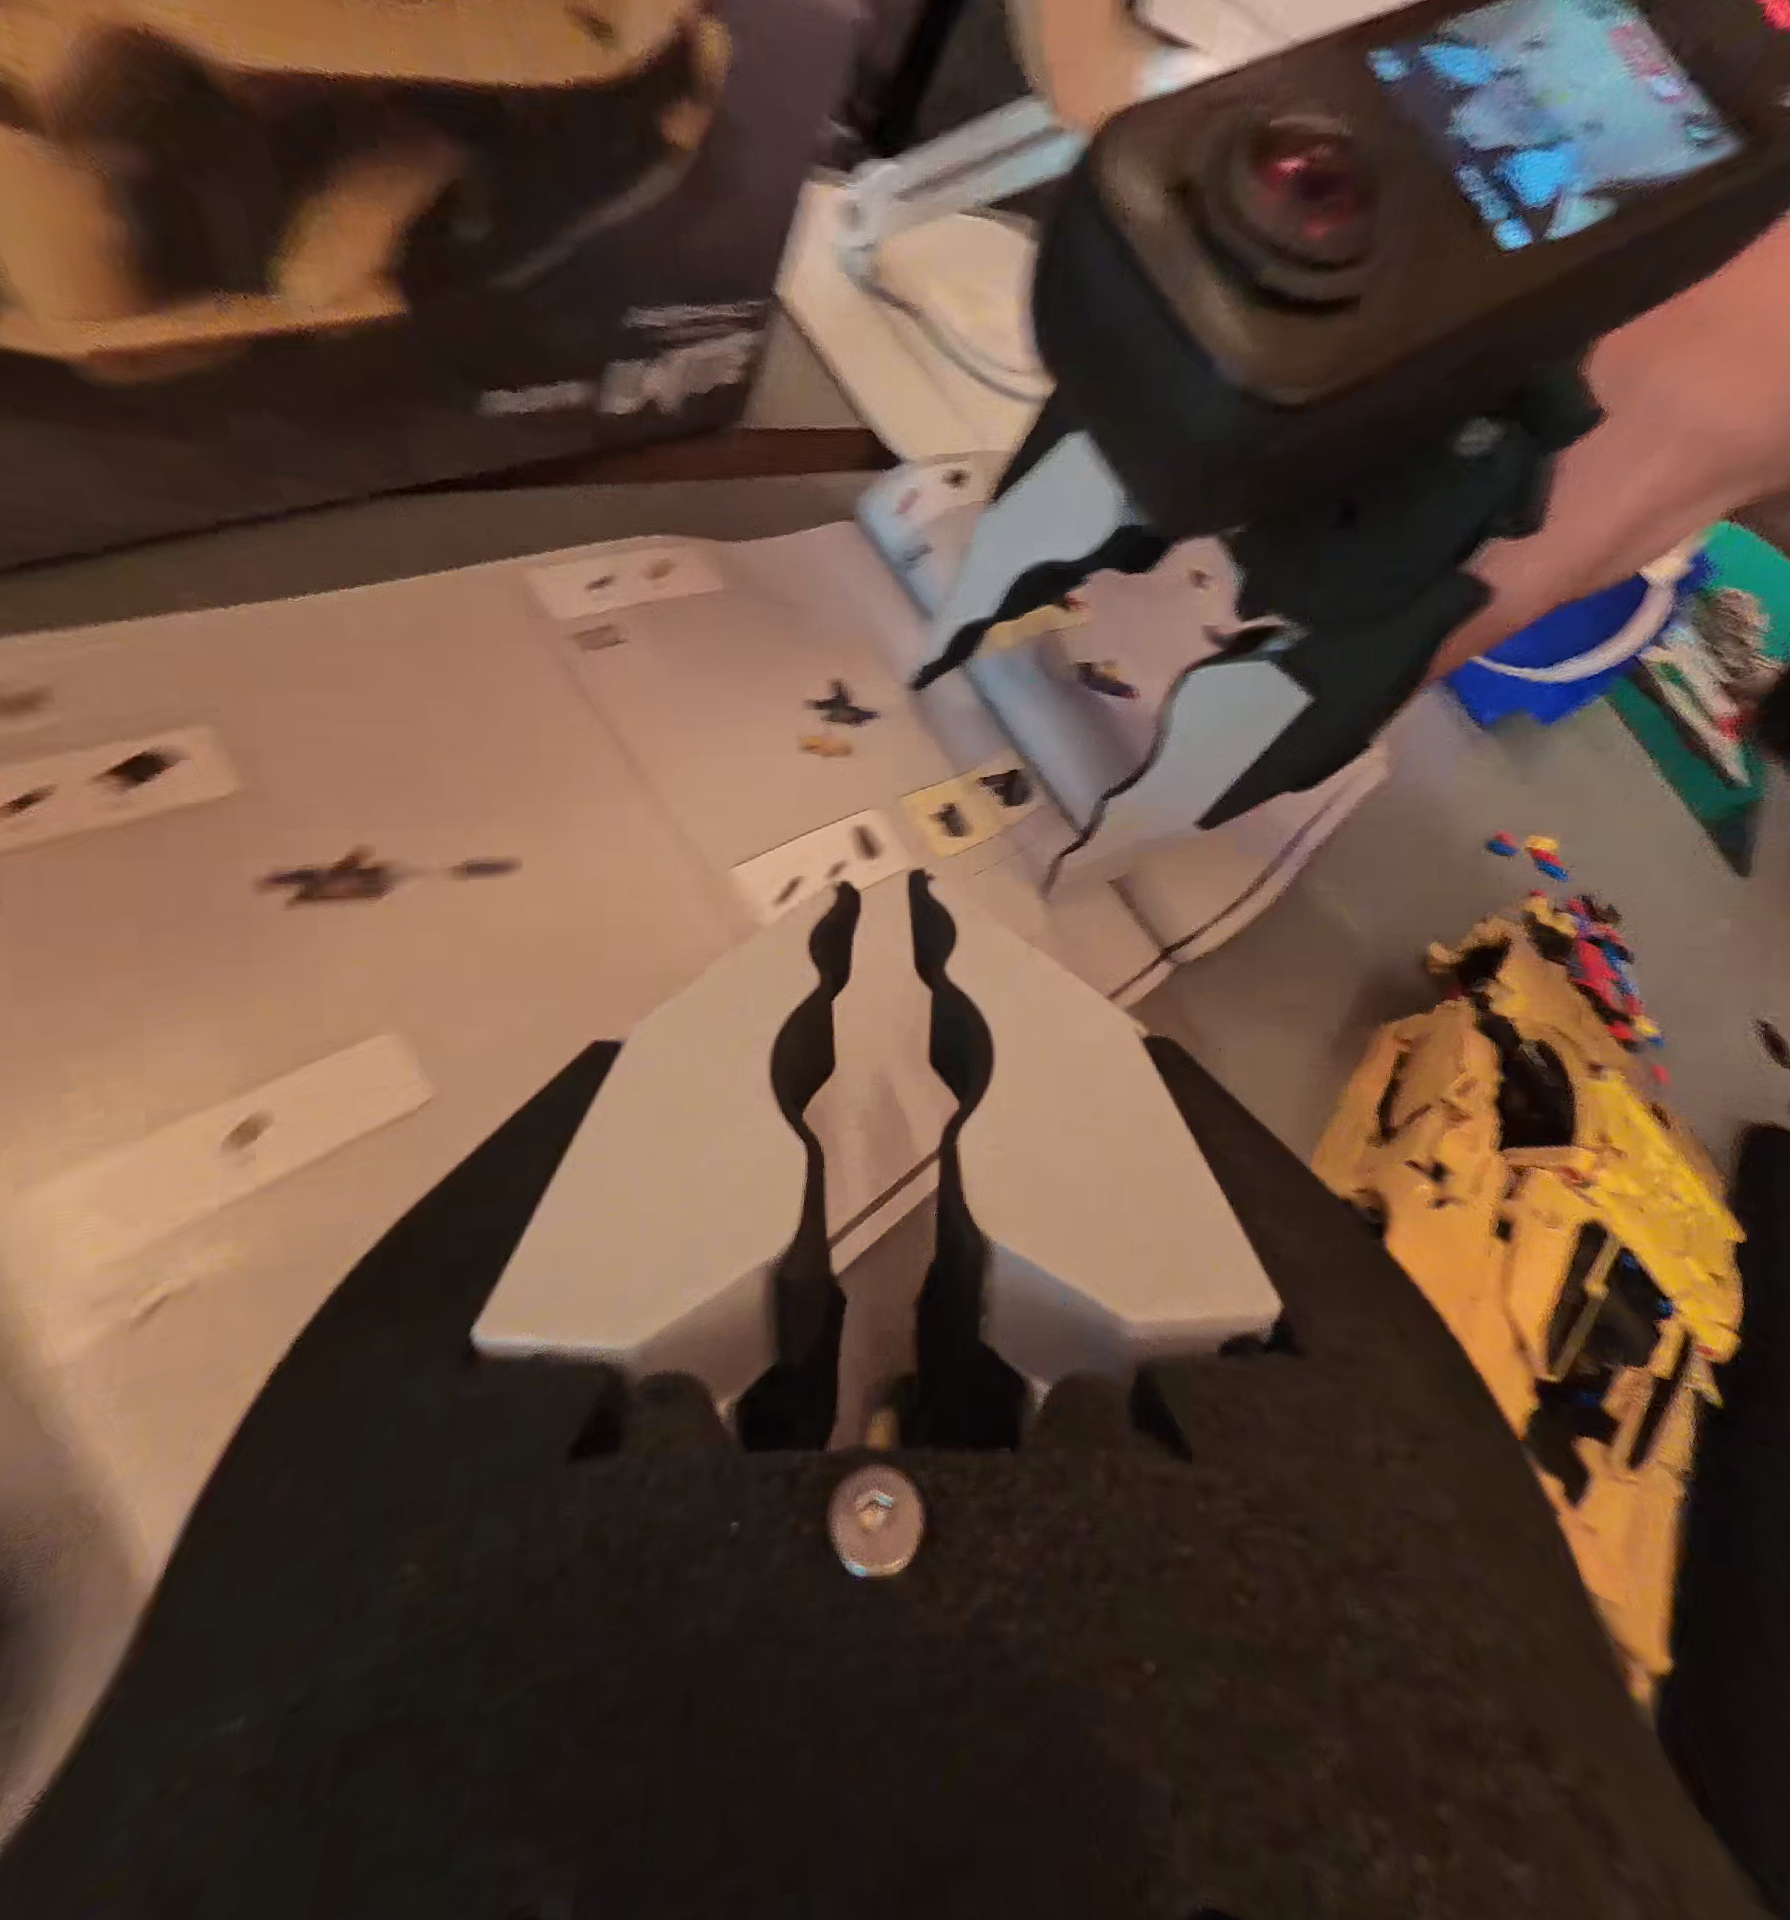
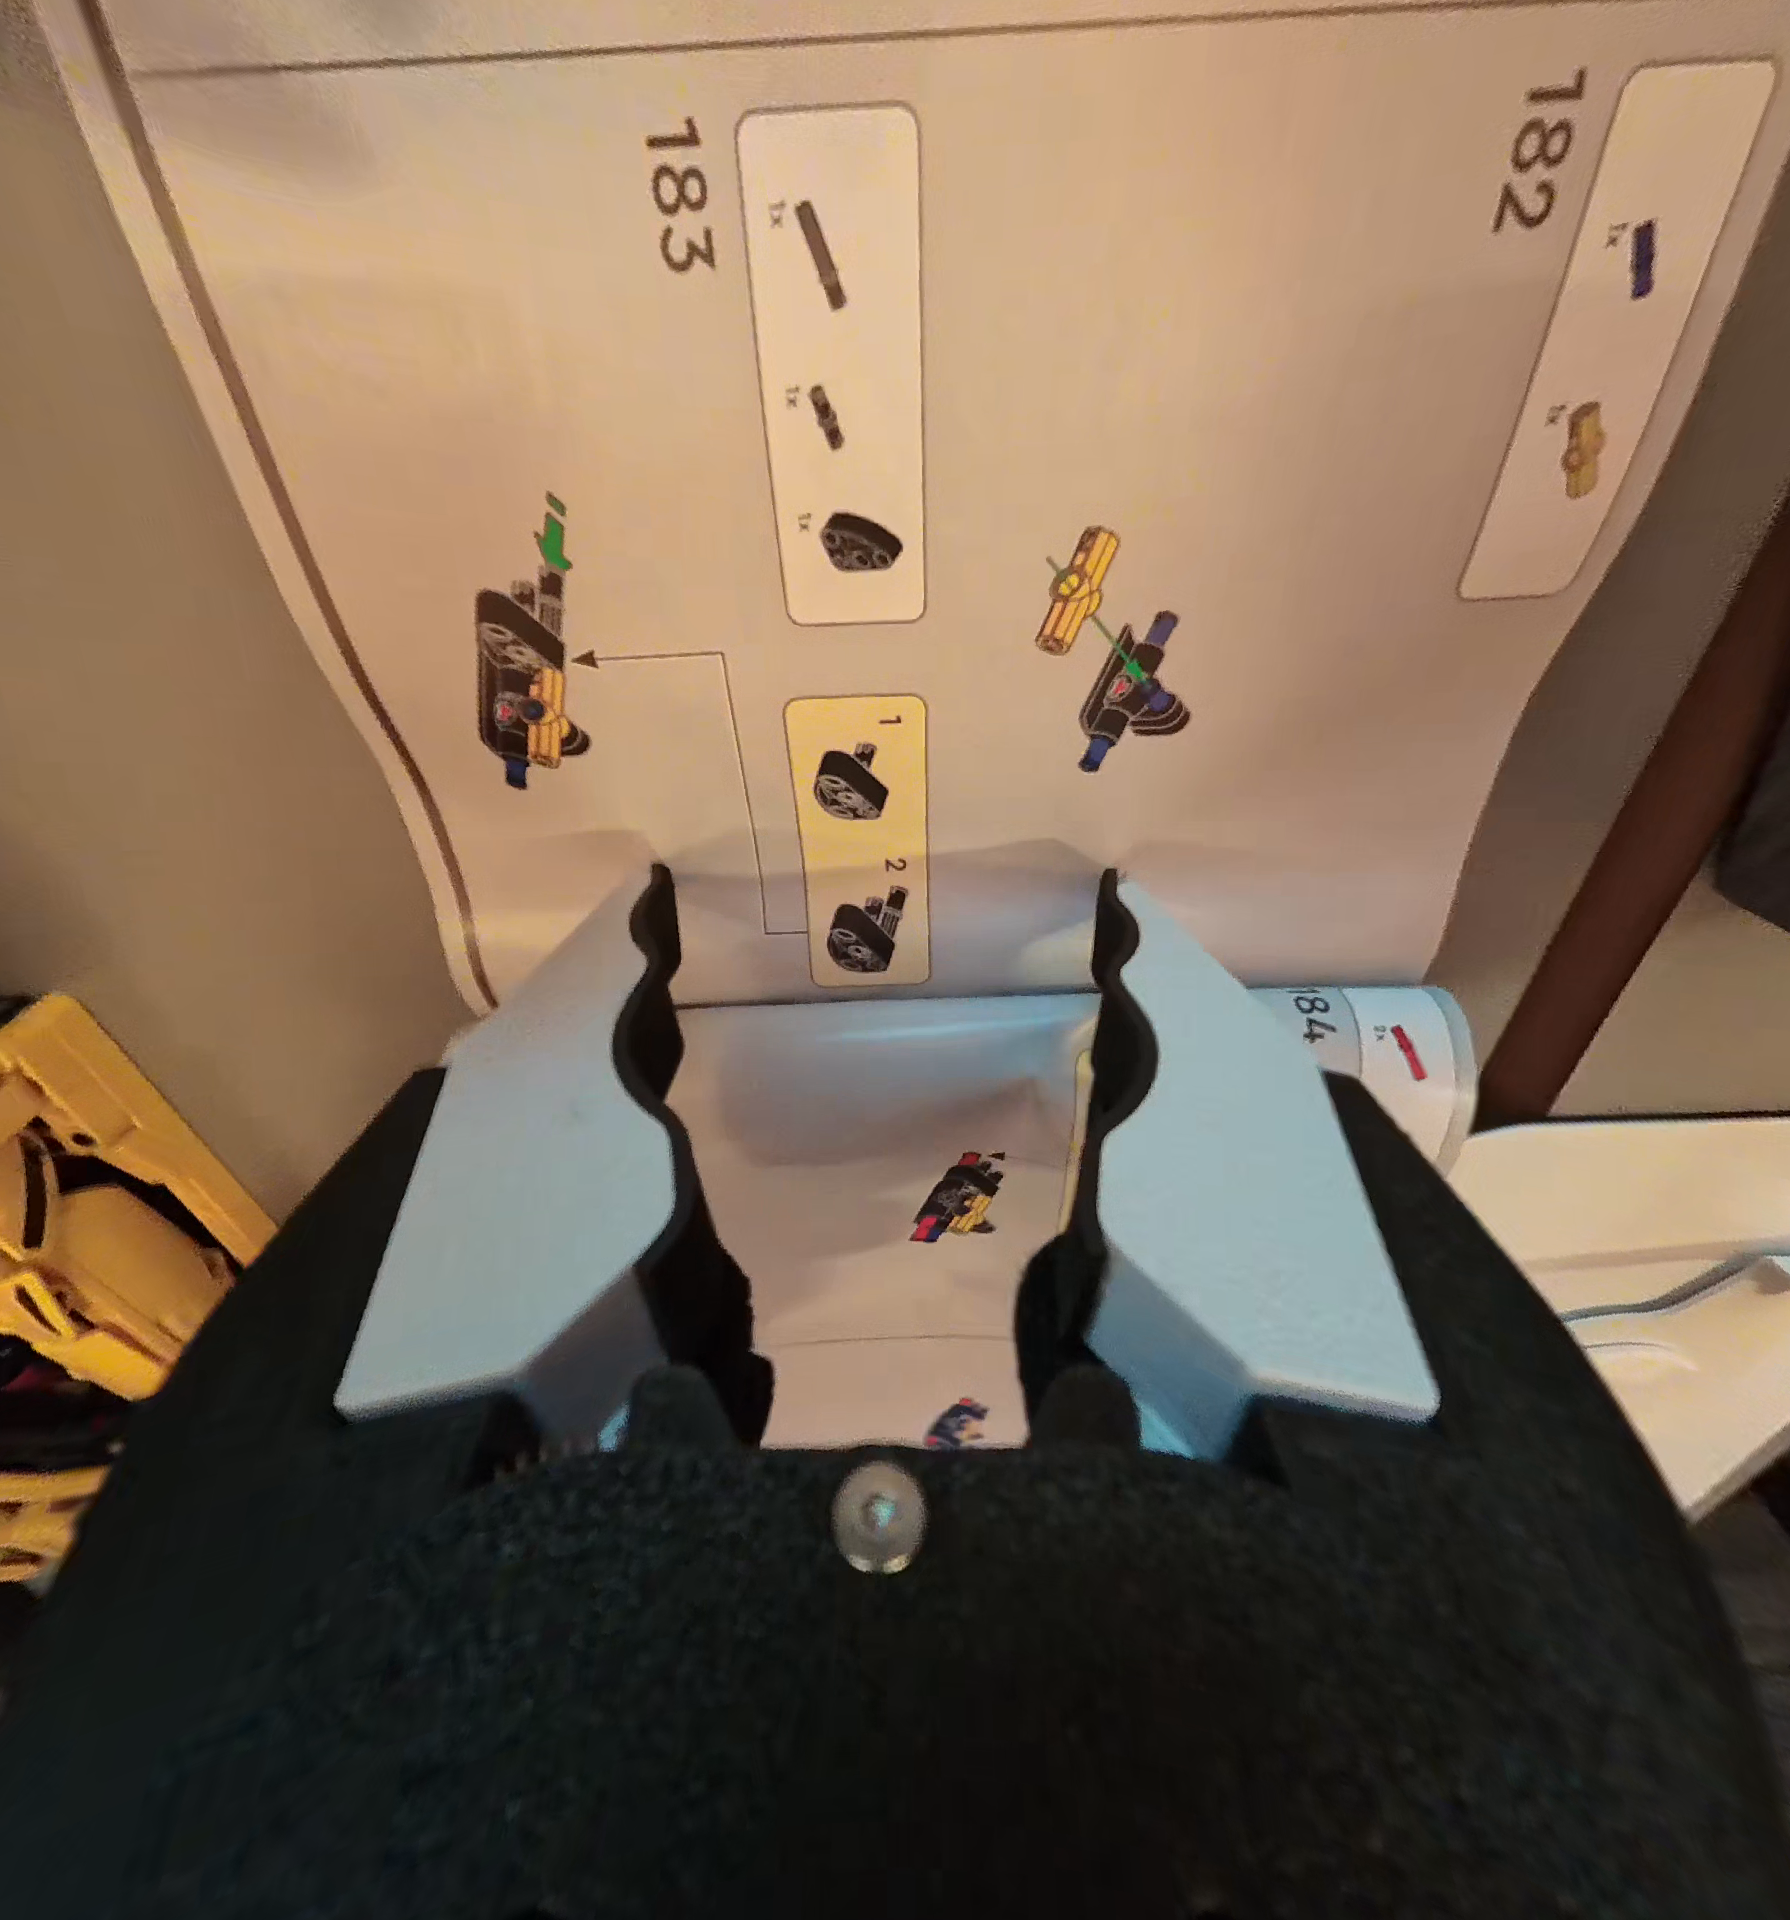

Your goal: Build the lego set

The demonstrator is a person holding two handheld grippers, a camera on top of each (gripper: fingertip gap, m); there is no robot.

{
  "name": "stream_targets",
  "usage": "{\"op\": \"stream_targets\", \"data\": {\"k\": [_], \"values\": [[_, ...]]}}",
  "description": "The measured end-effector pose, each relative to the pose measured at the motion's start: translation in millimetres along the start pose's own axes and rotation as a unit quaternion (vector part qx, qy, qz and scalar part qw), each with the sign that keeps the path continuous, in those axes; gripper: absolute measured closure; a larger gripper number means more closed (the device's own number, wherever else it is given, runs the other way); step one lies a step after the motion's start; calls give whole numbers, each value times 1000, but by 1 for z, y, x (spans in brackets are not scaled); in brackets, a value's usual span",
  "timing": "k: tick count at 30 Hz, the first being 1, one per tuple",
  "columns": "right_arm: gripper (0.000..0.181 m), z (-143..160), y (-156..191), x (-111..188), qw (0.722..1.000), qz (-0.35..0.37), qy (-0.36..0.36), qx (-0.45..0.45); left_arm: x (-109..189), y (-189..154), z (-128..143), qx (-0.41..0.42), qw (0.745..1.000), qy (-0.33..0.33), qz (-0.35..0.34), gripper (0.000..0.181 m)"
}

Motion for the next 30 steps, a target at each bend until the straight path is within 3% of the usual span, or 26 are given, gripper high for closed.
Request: {"op": "stream_targets", "data": {"k": [3,9,13,19,24,30], "values": [[102,18,7,0,999,0,16,43,-30,-25,3,-12,999,34,32,163],[103,27,7,0,999,1,-24,23,-65,-39,10,-46,995,86,1,162],[103,29,8,0,999,1,-40,12,-54,-10,11,-130,973,128,-142,167],[103,30,10,0,999,2,-51,-8,-38,12,19,-164,955,176,-172,181],[103,34,11,0,995,4,-94,-30,-14,39,18,-136,959,149,-198,181],[103,37,12,-1,992,4,-117,-40,-5,47,18,-132,955,146,-221,181]]}}
Point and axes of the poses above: each gripper's, where its closed fingertips meet, x back along the fingers, z out of its underside, y = z × x across the jaws, the point moved 7 cm from there along x, back along the fingers, and after that the axes turned 3 degrees about z, right-handed, at the moved point
